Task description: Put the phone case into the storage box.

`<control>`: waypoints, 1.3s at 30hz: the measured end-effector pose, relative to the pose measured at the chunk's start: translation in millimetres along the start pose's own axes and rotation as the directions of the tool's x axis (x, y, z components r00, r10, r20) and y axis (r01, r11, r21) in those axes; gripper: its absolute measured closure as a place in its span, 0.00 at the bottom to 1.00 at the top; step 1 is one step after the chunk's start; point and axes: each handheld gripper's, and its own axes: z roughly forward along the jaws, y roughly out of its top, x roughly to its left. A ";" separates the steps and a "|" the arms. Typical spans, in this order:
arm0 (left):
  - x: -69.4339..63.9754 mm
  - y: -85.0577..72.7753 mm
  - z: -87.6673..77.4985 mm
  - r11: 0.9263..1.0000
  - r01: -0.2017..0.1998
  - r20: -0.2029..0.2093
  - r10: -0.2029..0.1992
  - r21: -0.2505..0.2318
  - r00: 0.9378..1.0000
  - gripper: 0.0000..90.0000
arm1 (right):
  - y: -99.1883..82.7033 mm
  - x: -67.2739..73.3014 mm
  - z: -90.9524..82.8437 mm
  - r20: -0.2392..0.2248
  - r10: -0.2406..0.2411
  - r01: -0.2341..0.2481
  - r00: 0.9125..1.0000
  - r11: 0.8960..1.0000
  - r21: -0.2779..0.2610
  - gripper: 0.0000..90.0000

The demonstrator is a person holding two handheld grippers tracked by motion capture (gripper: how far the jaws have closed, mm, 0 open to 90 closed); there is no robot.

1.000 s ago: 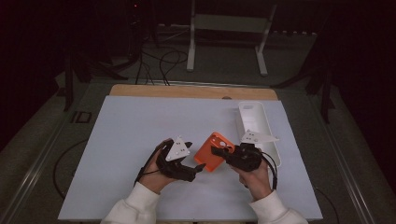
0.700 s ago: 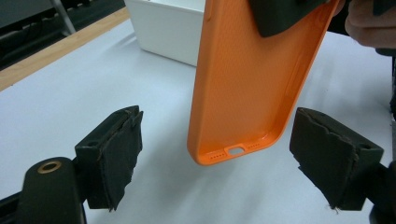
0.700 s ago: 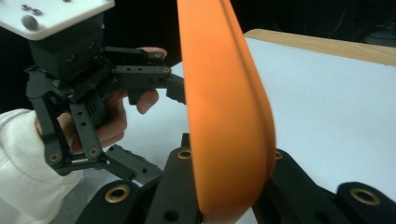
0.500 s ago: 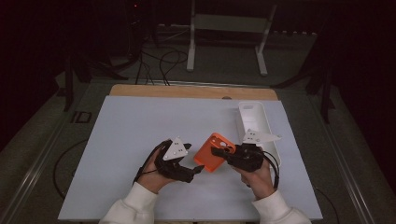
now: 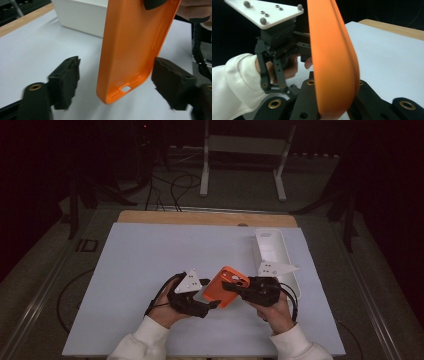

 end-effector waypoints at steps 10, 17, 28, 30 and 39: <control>1.4 -2.2 -2.0 1.000 -0.010 0.070 0.012 -0.026 0.997 0.61 | 0.1 2.1 1.1 -0.055 -0.030 0.031 0.998 1.000 0.004 0.94; 1.3 -4.5 -3.8 0.998 -0.041 0.110 0.045 -0.037 0.993 0.76 | -0.6 -0.3 -1.1 -0.072 -0.035 0.036 0.997 0.999 0.009 0.94; -0.7 -6.1 -1.6 0.998 -0.049 0.128 0.054 -0.039 0.990 0.89 | -2.4 -3.7 -3.1 -0.069 -0.042 0.043 0.997 0.999 0.020 0.80; -0.9 -6.0 -2.0 0.998 -0.052 0.121 0.056 -0.039 0.991 0.89 | -2.9 -4.6 -2.1 -0.047 -0.030 0.031 0.998 0.999 0.019 0.69; 0.2 -6.8 -5.6 0.998 -0.047 0.086 0.051 -0.043 0.995 0.89 | -3.4 -6.9 0.4 0.023 0.003 -0.004 1.000 1.000 0.019 0.33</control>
